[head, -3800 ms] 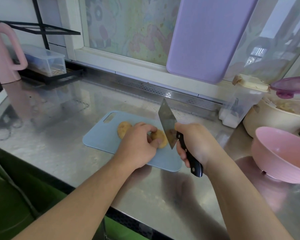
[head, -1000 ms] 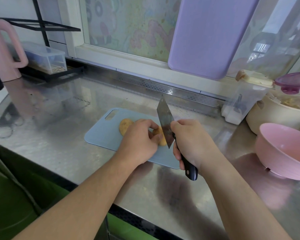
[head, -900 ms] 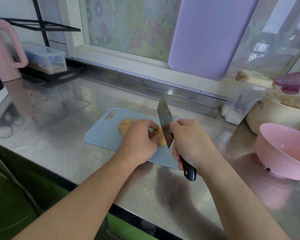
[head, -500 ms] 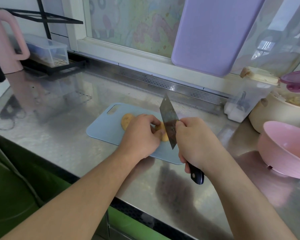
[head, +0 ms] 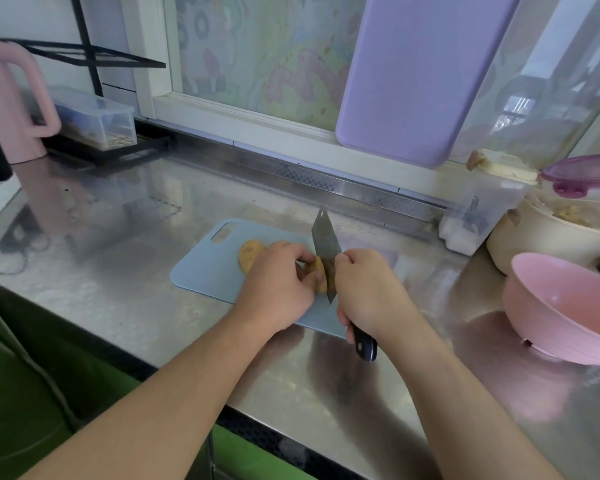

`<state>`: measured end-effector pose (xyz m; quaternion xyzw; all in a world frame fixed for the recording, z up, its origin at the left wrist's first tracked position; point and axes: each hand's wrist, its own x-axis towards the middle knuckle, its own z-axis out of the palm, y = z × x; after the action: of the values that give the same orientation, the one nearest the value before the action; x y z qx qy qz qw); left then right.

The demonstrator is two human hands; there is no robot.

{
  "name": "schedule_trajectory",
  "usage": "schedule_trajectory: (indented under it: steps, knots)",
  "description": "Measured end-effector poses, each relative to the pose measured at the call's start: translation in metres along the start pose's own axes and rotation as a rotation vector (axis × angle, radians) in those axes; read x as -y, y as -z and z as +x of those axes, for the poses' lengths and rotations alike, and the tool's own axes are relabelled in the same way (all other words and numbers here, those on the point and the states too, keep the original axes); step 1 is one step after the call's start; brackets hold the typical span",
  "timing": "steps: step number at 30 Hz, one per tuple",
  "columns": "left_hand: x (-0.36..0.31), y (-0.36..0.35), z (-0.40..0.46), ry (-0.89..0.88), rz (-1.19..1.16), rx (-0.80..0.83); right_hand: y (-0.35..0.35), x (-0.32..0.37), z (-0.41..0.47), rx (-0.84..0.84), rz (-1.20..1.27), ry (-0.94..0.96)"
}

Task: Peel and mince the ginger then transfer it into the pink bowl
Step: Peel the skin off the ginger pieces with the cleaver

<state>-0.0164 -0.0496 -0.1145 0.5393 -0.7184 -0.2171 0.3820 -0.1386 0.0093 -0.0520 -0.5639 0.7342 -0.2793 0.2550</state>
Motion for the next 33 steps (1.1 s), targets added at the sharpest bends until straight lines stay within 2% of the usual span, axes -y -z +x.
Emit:
schedule_trajectory:
  steps: [4,15,33]
  knots:
    - [0.001,-0.001,0.001,0.007,-0.008,0.003,0.004,-0.003,-0.002,0.045,0.156,-0.047]
    - [0.003,-0.001,0.003,0.055,-0.058,0.032,0.023,-0.001,-0.008,0.015,0.265,-0.034]
    - [0.001,0.000,0.001,0.052,-0.039,0.010,0.013,0.006,-0.012,0.009,0.192,-0.026]
